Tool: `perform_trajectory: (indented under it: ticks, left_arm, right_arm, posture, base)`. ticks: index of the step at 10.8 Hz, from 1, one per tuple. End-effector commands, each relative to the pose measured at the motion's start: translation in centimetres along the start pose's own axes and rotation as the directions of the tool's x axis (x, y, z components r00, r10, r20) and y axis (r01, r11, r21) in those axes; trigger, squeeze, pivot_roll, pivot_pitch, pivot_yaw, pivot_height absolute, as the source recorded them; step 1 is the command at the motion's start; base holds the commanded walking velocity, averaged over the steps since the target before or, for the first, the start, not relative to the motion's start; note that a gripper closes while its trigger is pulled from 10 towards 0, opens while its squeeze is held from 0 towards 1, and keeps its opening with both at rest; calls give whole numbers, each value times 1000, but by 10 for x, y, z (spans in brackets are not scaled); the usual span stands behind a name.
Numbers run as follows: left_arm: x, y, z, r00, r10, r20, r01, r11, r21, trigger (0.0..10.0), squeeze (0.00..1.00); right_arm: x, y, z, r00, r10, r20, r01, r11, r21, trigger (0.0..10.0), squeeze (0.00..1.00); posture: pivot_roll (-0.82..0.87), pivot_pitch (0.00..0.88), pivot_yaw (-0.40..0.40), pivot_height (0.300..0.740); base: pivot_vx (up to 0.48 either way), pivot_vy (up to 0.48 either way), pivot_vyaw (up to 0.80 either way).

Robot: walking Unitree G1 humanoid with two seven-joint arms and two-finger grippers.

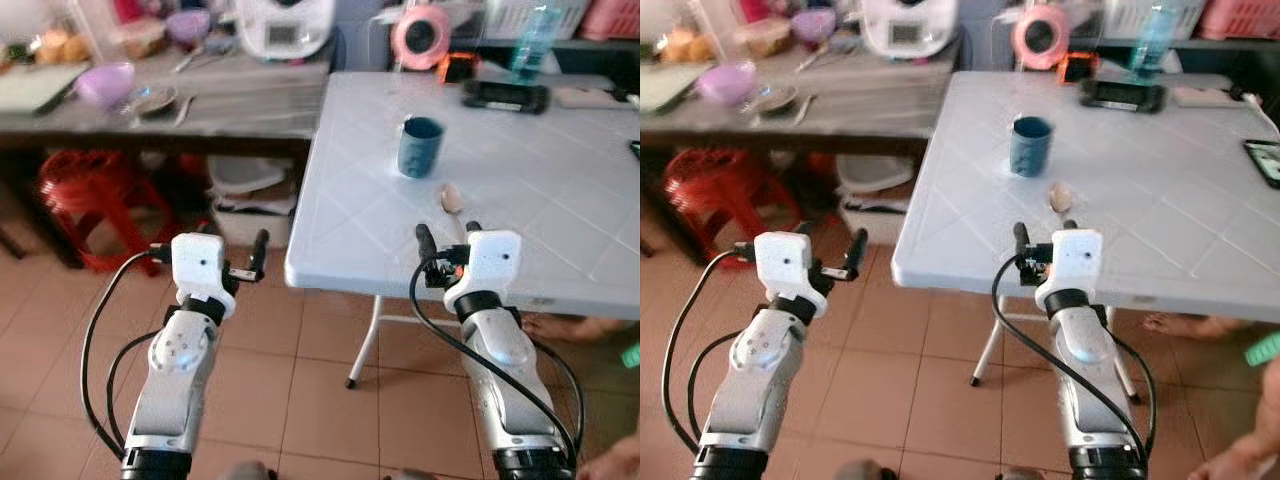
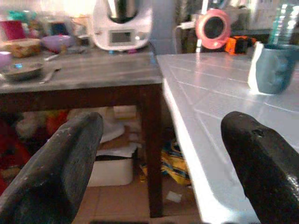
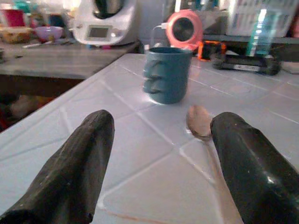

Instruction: Setting the table

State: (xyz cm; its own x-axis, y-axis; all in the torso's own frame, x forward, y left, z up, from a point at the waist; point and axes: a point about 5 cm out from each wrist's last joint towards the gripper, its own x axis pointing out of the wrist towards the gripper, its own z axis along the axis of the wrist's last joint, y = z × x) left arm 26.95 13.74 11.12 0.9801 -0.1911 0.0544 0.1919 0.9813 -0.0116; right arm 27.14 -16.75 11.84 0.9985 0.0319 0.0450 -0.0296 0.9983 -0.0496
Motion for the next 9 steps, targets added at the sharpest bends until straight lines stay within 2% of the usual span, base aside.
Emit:
perform_trajectory:
  ticks: [1, 4, 5, 8, 9]
  left_arm:
    - [2, -2, 2, 1000, -10, 10, 10, 1000, -6, 10000, 0]
    - [1, -2, 2, 1000, -11, 10, 11, 1000, -7, 10000, 0]
    - [0, -4, 1, 1000, -22, 1, 22, 1000, -15, 10000, 0]
    - [-7, -5, -1, 999, -34, -22, 33, 999, -19, 10000, 0]
    - [-11, -5, -2, 999, -39, -33, 39, 999, -17, 10000, 0]
  right_arm:
    - [2, -1, -1, 1000, -5, -9, 5, 1000, 0, 10000, 0]
    - [2, -2, -1, 1000, -6, -9, 6, 1000, 1, 10000, 0]
    - [-1, -4, -5, 998, -29, -47, 30, 999, 21, 10000, 0]
    - [-7, -9, -10, 995, -68, -75, 68, 998, 5, 10000, 0]
    - [-9, -14, -12, 991, -100, -90, 101, 995, 1, 10000, 0]
  posture:
    - [-4, 0, 62, 740]
    - [-4, 0, 63, 740]
    - [-9, 0, 61, 740]
    - [-3, 0, 64, 740]
    - [1, 0, 69, 740]
  base:
    - [337, 0, 0]
    - [337, 0, 0]
    - [0, 0, -712]
    - [0, 0, -744]
    - [0, 0, 0]
